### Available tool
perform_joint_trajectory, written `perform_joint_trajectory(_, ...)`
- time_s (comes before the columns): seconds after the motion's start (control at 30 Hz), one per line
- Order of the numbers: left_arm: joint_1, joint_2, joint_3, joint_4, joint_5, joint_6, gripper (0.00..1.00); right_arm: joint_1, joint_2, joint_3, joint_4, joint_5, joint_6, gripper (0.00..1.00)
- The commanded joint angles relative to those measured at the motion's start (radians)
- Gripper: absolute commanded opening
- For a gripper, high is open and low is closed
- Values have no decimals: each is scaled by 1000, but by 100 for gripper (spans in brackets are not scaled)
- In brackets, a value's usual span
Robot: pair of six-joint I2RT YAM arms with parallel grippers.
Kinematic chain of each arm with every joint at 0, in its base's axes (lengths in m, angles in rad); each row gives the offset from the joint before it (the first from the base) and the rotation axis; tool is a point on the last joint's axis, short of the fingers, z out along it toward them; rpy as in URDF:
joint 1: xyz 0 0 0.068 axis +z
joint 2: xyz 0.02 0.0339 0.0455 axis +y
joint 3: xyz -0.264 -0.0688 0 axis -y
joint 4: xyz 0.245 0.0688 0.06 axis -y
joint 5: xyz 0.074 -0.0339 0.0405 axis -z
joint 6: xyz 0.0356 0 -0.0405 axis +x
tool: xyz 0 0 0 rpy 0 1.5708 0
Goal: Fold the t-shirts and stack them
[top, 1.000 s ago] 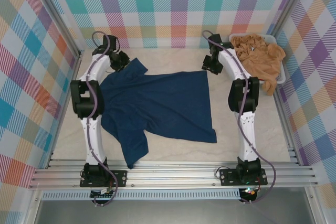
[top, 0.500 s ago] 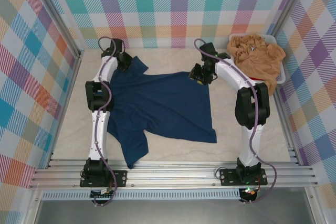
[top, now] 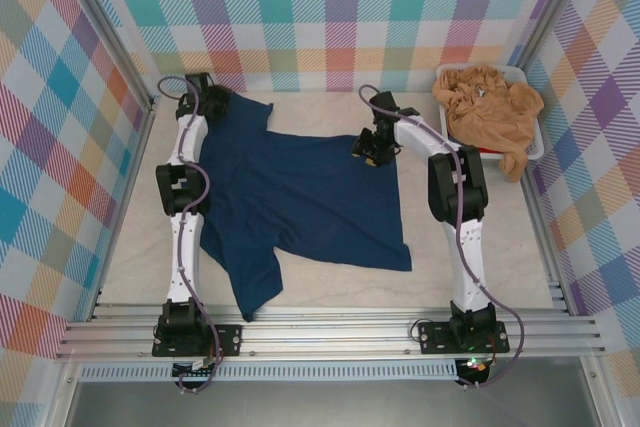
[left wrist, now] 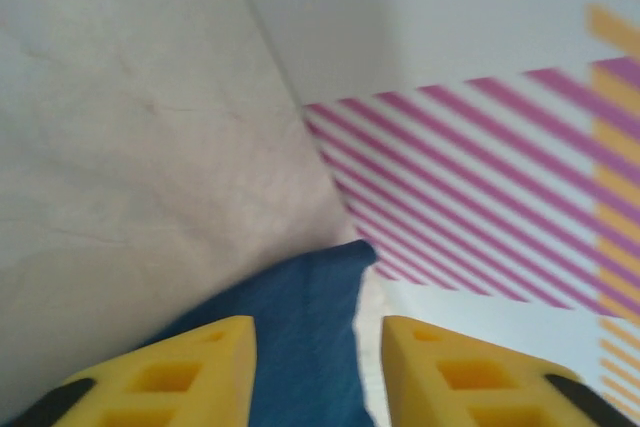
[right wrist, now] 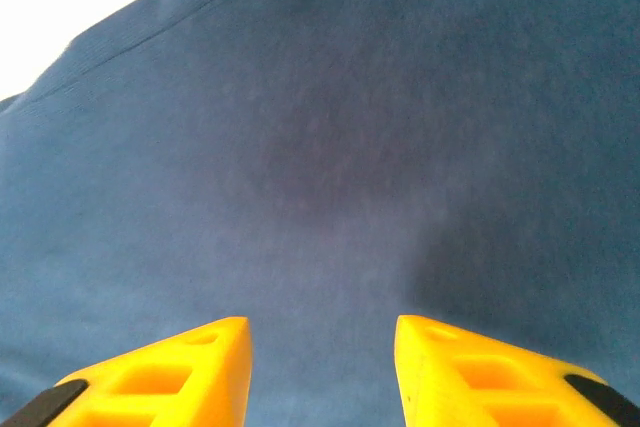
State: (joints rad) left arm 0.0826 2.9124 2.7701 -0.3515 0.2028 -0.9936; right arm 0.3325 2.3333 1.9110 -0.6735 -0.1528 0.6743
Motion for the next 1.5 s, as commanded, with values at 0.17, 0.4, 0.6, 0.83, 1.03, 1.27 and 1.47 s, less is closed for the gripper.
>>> perform_joint_trajectory(0.17, -46, -367, -261, -262, 38, 75, 38, -41, 148, 222, -162, 107, 27, 41)
perform_joint_trajectory(0.4, -67, -729, -870, -395, 37, 216, 32, -133, 251, 340, -241, 115, -16, 41)
perform_joint_trajectory(0.6, -60, -817, -1135, -399, 50, 245, 27, -200, 348, 534, -306, 102, -53, 41)
perform_joint_trajectory(0.83, -70, -819, -1198, -379, 21, 260, 23, -209, 318, 677, -329, 42, -121, 45)
perform_joint_trajectory(1.03, -111, -981, -1264, -441, -66, 291, 23, -143, -57, 229, -169, 94, -106, 46)
perform_joint_trajectory(1.27, -190, -1251, -1595, -486, -85, 192, 35, -122, -428, -368, -6, 27, 14, 43)
perform_joint_trajectory(1.47, -187, -1329, -1772, -480, -74, 210, 36, -125, -564, -606, 5, -21, 17, 43)
